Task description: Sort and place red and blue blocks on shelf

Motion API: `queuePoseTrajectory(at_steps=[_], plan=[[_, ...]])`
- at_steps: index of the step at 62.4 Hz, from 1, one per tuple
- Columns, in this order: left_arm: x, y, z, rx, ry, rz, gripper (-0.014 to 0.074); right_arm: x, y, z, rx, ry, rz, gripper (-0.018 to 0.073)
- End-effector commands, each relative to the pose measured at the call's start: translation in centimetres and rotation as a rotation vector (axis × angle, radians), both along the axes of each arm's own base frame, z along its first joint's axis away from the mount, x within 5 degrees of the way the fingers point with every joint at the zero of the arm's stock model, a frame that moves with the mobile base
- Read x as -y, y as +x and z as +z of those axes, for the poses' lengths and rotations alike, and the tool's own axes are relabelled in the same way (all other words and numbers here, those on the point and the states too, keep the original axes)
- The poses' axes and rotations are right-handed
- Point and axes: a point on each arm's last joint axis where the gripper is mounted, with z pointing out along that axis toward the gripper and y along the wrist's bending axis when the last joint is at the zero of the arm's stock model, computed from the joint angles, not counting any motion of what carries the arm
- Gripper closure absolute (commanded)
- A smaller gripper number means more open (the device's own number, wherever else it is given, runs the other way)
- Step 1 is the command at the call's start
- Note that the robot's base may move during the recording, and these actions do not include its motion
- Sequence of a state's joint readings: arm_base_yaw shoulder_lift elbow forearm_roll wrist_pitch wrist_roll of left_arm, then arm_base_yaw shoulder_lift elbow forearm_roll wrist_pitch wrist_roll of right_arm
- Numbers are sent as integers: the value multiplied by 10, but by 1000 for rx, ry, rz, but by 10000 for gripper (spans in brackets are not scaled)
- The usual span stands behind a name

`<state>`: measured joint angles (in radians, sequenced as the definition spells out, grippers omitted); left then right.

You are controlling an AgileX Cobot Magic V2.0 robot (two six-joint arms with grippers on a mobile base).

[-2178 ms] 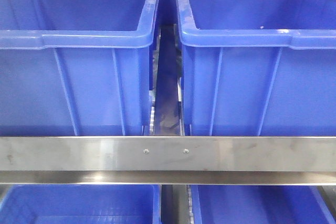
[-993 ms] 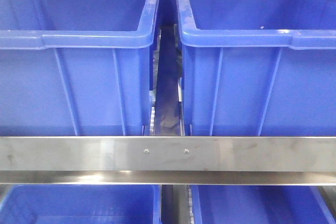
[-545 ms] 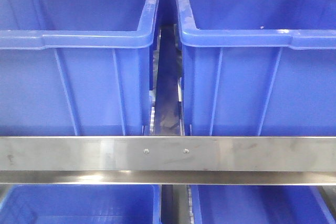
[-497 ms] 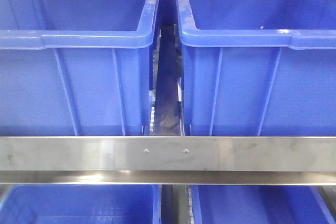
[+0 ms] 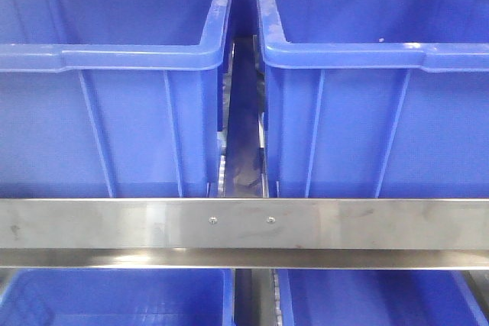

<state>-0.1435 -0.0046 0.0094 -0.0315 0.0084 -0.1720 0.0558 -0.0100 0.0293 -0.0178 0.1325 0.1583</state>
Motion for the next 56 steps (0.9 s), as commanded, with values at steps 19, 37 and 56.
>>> queuePoseTrajectory(at_steps=[19,37,56], plan=[[0,-2,1,111,32,6,473,0,-1,9,107,-8,1,510],[0,-1,0,103,34,6,473,0,-1,9,107,-8,1,510],[0,-2,0,112,96,8,473,0,-1,9,107,-8,1,510]])
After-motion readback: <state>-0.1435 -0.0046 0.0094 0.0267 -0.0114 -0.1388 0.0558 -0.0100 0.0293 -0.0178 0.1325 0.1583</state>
